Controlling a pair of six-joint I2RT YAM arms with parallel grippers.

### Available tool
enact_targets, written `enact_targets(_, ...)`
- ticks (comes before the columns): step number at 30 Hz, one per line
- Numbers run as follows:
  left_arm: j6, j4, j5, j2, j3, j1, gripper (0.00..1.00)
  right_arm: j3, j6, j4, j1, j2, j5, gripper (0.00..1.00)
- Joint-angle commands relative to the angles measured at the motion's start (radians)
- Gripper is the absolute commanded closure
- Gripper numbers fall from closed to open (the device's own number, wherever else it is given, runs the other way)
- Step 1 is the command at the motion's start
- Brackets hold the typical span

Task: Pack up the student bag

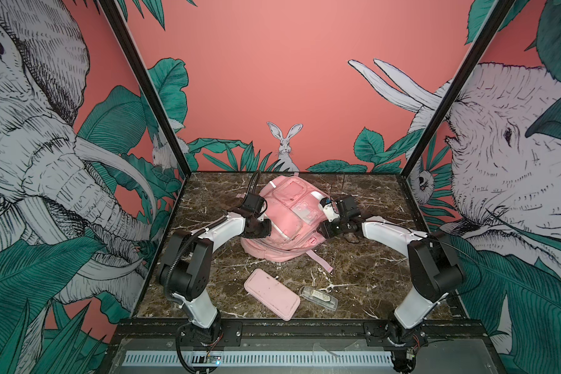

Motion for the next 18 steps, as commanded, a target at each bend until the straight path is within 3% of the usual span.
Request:
enact_targets(1, 0.025, -0.012, -0.033, 0.020, 0.023, 0.009, 0.94, 0.008, -0.030, 0.019, 0.013, 0.028, -0.040, 0.51)
enact_targets(18, 0.003, 0.023, 0.015, 0.038, 0.014, 0.051, 0.94, 0.037, -0.065, 0.018, 0.021, 0.124, -0.014, 0.57)
